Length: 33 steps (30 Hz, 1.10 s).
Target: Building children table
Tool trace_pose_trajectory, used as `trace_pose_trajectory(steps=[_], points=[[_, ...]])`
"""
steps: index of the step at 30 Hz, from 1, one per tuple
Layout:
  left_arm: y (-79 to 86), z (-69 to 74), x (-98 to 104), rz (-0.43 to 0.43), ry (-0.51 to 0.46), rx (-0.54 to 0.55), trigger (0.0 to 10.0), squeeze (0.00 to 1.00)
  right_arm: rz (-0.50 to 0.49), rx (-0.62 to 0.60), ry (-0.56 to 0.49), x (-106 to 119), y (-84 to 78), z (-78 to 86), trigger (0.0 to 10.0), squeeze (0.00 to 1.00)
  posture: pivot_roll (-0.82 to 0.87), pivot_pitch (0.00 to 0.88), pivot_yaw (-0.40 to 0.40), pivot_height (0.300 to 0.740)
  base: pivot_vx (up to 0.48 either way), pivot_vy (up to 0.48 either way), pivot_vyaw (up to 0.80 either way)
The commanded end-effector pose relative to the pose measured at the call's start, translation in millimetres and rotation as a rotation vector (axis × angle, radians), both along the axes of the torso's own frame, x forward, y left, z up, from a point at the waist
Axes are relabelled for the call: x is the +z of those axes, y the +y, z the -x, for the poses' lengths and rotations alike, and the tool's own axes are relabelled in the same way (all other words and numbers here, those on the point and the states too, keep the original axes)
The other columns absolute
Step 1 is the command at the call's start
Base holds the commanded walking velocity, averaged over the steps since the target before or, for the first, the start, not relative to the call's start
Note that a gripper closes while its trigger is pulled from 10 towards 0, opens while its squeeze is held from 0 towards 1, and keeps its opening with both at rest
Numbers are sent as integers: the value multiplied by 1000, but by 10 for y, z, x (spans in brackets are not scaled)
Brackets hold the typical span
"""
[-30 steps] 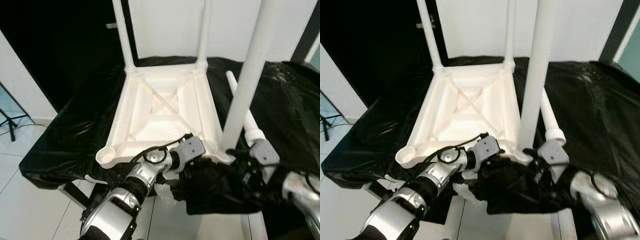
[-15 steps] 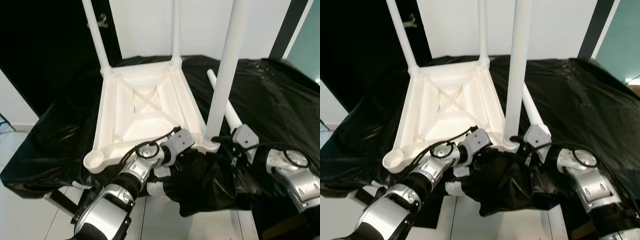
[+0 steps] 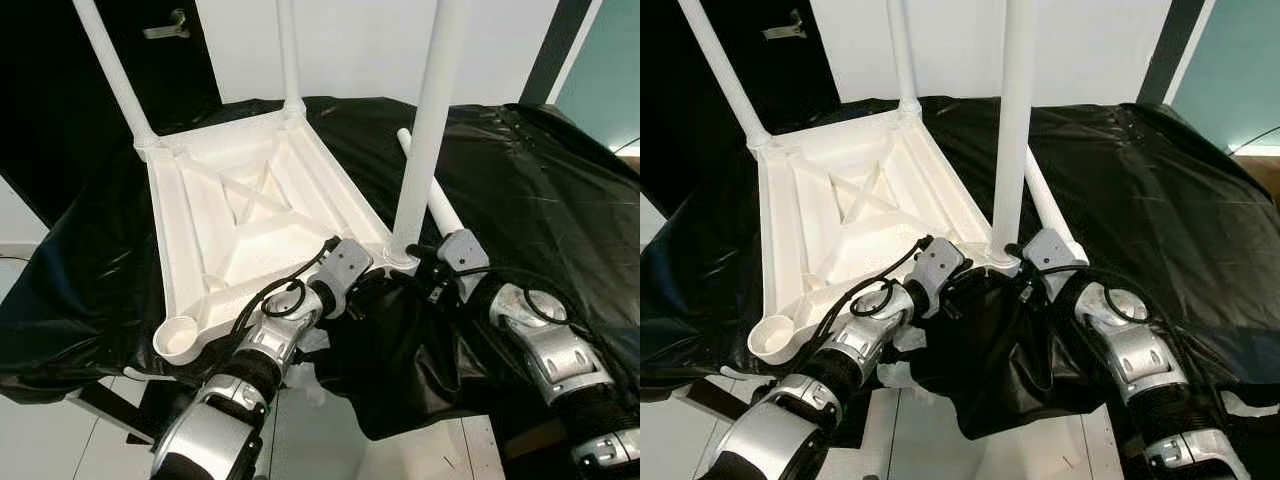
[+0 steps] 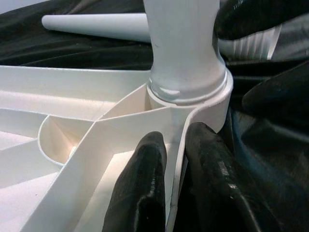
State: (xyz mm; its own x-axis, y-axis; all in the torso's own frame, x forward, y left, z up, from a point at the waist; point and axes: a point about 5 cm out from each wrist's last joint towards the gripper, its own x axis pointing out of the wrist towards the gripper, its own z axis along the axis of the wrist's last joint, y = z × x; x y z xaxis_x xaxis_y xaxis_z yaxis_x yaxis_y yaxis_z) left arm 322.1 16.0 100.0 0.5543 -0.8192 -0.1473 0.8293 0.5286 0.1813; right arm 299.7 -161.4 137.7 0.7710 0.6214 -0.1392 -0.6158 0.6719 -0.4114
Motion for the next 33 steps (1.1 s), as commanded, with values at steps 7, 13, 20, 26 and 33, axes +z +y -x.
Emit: trace_pose_trajectory(steps=[7, 13, 20, 26, 33], points=[[-260, 187, 176, 157, 26, -284, 10000, 1000, -123, -93, -51, 40, 80, 64, 10000, 0, 74, 0, 43, 740, 0, 0, 0], [-196, 210, 181, 75, 2, -349, 10000, 0, -153, -130, -45, -25, 129, 153, 10000, 0, 70, 0, 48, 740, 0, 0, 0], [-5, 138, 197, 36, -27, -323, 10000, 0, -176, -177, -55, 22, 118, 183, 10000, 0, 76, 0, 49, 740, 0, 0, 0], [158, 28, 196, -21, -50, -239, 10000, 0, -235, -424, -175, 129, -73, 194, 10000, 0, 90, 0, 49, 740, 0, 0, 0], [298, -22, 92, -95, -25, -166, 10000, 0, -296, -544, -184, 57, -106, 390, 10000, 0, 71, 0, 59, 740, 0, 0, 0]])
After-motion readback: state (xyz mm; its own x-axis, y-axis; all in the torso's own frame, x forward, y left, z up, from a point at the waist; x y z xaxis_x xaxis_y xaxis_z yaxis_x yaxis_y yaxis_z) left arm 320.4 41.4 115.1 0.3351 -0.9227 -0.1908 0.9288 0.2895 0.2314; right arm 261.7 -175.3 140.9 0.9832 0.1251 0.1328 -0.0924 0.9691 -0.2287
